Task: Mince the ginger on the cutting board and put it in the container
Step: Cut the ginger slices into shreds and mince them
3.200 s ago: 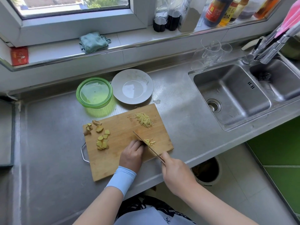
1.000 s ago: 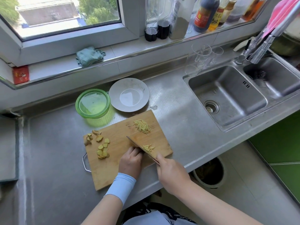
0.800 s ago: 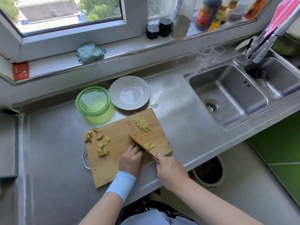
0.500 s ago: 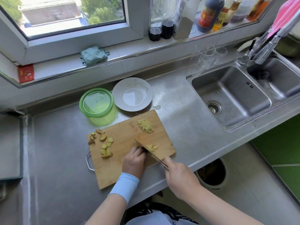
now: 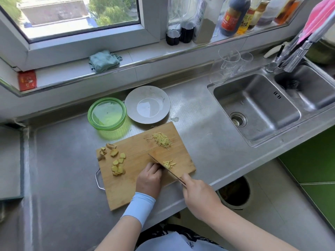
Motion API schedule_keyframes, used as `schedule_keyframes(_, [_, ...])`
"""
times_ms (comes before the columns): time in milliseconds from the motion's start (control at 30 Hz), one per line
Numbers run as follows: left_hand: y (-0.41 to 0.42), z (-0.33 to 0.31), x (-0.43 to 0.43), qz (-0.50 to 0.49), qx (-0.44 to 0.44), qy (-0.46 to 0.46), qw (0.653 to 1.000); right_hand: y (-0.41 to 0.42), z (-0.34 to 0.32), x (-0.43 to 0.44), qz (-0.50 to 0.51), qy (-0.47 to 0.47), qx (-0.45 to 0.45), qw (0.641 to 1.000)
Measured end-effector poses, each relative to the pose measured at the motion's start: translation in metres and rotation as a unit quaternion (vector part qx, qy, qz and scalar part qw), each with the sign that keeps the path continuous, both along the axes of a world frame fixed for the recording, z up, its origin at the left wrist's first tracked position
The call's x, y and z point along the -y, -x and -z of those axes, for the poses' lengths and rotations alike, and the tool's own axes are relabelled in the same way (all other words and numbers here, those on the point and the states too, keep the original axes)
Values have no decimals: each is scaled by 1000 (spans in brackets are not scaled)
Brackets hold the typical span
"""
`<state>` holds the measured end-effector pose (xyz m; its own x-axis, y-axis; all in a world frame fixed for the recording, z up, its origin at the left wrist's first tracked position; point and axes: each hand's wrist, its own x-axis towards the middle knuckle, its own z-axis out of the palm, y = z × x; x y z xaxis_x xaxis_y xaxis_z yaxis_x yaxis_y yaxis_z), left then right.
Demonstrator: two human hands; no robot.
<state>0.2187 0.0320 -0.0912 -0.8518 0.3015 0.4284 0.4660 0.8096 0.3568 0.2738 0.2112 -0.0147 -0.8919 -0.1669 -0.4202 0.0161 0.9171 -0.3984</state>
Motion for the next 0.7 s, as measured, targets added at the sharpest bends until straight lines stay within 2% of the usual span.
schedule_keyframes(300, [-2, 5, 1, -10, 4, -1, 1000, 24, 4, 21, -2, 8, -38, 999])
schedule_keyframes(500, [-2, 7, 1, -5, 3, -4, 1000, 1, 1, 2, 6, 11, 0, 1000])
schedule_keyframes(700, [-2, 7, 0, -14, -1, -6, 1000, 21, 8, 20, 9, 8, -26, 1000])
